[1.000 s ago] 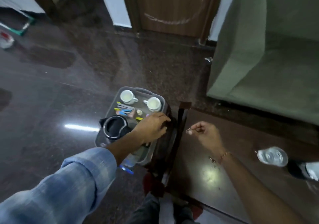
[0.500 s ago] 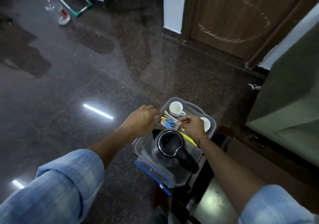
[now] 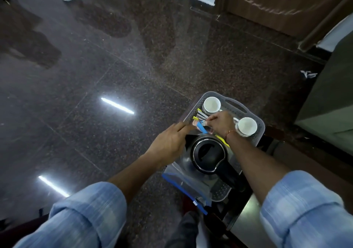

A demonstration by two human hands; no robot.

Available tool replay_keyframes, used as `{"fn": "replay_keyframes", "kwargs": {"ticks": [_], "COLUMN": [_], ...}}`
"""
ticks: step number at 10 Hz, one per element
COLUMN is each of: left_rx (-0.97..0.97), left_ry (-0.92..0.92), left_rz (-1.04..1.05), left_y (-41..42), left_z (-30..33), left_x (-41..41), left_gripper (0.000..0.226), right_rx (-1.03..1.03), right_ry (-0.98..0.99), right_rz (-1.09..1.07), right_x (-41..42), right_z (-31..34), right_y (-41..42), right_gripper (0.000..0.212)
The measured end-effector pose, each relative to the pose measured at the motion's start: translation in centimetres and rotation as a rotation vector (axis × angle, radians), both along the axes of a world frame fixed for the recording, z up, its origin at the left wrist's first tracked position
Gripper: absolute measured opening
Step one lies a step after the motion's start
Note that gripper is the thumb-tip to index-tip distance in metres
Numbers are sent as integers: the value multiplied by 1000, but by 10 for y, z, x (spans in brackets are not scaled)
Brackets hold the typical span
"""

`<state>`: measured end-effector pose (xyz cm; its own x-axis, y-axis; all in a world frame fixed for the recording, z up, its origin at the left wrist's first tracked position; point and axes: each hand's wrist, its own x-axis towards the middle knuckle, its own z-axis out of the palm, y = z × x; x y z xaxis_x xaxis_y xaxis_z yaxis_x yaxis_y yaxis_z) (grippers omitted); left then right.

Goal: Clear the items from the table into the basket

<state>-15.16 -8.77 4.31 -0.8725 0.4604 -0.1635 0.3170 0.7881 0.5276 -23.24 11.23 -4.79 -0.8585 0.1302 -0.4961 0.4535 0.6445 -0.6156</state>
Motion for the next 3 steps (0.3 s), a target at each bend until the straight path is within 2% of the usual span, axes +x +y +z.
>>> {"fn": "replay_keyframes", "kwargs": {"ticks": [3], "left_rx": [-19], "left_ry": [27], "left_rz": [-13], "left_y": [6], "left_z": [8], "left_x": [-4], "left_gripper": [50], "right_rx": [8], "right_ry": [106], "right_rz": [-35], "right_x": [11], "right_z": [18], "right_y": [16], "right_gripper": [5]}}
